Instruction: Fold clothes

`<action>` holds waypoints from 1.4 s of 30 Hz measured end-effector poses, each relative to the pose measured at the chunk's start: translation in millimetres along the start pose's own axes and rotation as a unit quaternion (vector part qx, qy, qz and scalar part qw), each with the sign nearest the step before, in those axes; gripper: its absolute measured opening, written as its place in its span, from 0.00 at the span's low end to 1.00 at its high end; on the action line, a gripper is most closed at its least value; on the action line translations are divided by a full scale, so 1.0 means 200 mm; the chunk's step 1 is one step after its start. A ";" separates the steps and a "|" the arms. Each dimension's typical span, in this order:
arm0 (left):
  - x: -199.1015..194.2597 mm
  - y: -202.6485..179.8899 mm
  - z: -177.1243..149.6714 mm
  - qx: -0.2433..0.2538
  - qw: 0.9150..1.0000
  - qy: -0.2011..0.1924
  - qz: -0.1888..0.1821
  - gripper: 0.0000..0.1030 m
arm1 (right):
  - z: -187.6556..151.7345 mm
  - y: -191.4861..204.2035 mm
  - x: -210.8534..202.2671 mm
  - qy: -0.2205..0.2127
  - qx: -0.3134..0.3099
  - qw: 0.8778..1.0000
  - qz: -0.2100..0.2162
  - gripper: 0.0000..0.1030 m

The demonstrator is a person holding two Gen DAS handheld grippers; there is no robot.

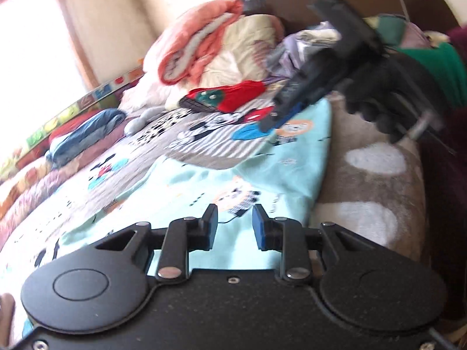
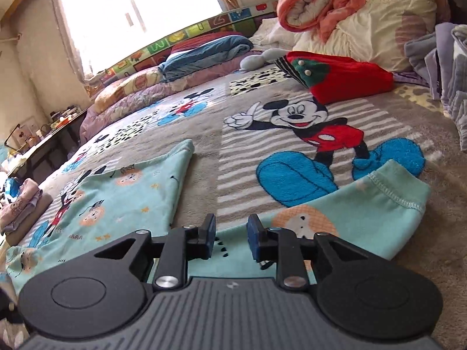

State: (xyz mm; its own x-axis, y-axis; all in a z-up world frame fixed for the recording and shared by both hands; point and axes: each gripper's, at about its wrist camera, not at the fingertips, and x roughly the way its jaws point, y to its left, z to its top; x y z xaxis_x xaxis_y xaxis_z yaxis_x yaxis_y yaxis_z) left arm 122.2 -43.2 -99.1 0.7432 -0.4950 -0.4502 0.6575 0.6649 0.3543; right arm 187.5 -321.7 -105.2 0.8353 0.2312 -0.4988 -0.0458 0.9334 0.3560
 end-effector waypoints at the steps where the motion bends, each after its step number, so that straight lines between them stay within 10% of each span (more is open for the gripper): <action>1: 0.00 0.01 0.00 -0.014 1.000 0.004 0.002 0.25 | -0.02 0.05 -0.02 -0.002 -0.015 1.000 0.013 0.26; 6: 0.06 -0.04 -0.01 -0.037 0.998 0.035 -0.038 0.25 | -0.16 0.31 -0.12 0.009 -0.107 0.989 0.099 0.24; 10: 0.18 -0.21 -0.08 0.020 0.996 0.071 -0.049 0.14 | -0.33 0.33 -0.03 0.070 -0.190 0.978 0.052 0.25; 21: 0.05 0.06 -0.09 -0.107 0.993 0.044 -0.031 0.14 | -0.41 0.39 -0.15 0.022 -0.216 0.974 0.059 0.28; 25: 0.14 -0.05 -0.14 -0.073 0.991 0.096 -0.057 0.14 | -0.48 0.40 -0.13 0.020 -0.231 0.970 0.072 0.27; 42: 0.06 -0.02 -0.12 -0.083 0.993 0.059 -0.051 0.14 | -0.39 0.39 -0.10 0.041 -0.187 0.977 0.092 0.29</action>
State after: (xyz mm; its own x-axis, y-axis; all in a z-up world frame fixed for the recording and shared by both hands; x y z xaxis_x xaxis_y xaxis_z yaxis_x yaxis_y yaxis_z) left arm 124.8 -38.7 -125.3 0.6475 -0.5015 -0.5738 0.6914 0.7032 0.1656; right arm 124.5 -231.2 -128.9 0.7475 0.4121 -0.5210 -0.4009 0.9052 0.1408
